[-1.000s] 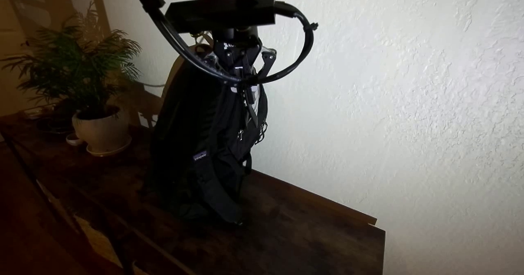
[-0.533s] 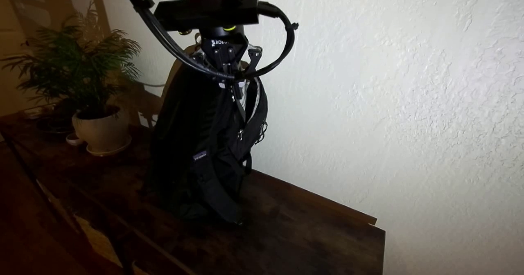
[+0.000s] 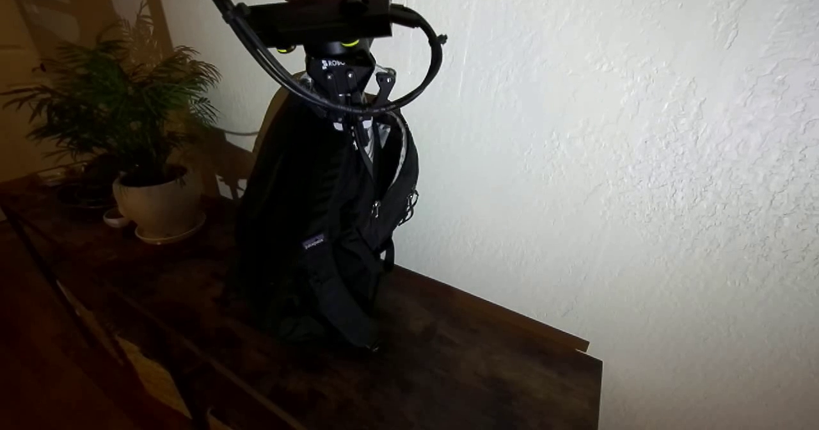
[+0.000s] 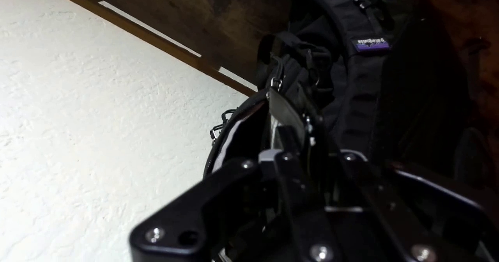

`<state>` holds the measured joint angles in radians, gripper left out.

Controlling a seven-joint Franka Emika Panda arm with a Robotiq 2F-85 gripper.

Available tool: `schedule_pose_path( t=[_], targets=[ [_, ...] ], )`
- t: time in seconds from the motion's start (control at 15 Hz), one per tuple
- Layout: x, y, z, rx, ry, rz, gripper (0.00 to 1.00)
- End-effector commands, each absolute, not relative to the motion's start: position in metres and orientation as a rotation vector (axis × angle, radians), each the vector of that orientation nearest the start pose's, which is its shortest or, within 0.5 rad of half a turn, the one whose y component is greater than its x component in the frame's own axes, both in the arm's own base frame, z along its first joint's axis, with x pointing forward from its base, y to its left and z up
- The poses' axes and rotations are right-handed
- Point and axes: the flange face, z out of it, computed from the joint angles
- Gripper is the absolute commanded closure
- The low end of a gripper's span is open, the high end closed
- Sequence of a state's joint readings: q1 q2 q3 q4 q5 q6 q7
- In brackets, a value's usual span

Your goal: Get the wallet from the top of the cabinet and put it in the backpack

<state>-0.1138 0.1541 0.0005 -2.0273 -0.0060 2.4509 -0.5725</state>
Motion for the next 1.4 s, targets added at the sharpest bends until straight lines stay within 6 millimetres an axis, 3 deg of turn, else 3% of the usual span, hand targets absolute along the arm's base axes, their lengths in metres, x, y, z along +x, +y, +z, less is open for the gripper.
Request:
schedule_pose_path(
  t=[0.0,0.6,0.93,1.33],
  targets=[
    [0.619,-0.065,0.402,-3.144,-0.761,-0.412,0.96],
    [0.618,-0.086,0.421,-3.221,-0.721,-0.449,0.96],
    [0.623,-0.096,0.419,-3.25,-0.719,-0.425,0.96],
    [0.641,-0.076,0.401,-3.212,-0.777,-0.373,0.96]
  ],
)
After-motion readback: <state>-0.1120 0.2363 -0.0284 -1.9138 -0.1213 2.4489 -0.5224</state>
